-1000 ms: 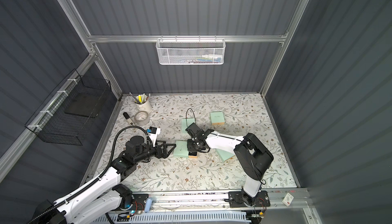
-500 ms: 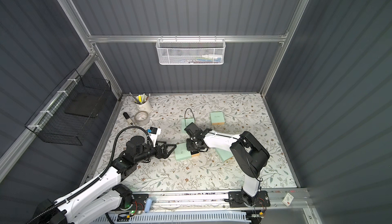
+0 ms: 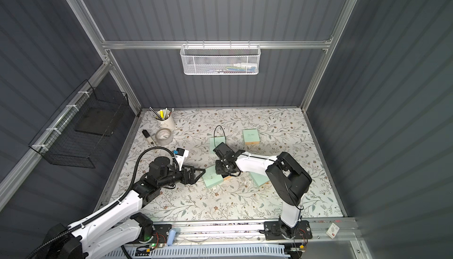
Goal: Take out the earrings from the drawer-style jewelry box
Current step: Pick up the earring from the drawer.
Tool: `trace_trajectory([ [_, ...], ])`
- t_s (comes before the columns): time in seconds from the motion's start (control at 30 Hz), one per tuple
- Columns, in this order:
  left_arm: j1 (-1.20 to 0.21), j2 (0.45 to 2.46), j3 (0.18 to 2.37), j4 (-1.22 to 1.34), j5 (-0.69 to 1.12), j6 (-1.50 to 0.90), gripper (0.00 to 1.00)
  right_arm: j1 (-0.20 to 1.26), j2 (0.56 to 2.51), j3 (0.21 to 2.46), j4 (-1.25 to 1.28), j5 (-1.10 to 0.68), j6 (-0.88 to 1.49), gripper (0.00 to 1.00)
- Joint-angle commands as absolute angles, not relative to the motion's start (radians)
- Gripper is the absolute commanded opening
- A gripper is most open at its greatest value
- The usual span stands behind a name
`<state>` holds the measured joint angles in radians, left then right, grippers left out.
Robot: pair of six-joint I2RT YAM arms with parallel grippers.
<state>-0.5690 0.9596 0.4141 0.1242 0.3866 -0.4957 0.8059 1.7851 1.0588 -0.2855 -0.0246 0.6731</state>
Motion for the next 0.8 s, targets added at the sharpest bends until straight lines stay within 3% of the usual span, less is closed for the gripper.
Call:
trace_trajectory([
  [0.0,-0.574,0.980,0.415,0.161,0.426,-0.513,1.00,0.811,1.743,1.029,-0.285,0.000,0.694,0.09],
  [0.77,-0.574,1.133,0.465,0.256,0.497,-0.570,1.00,0.782,1.603,0.946,-0.222,-0.036,0.688,0.09],
])
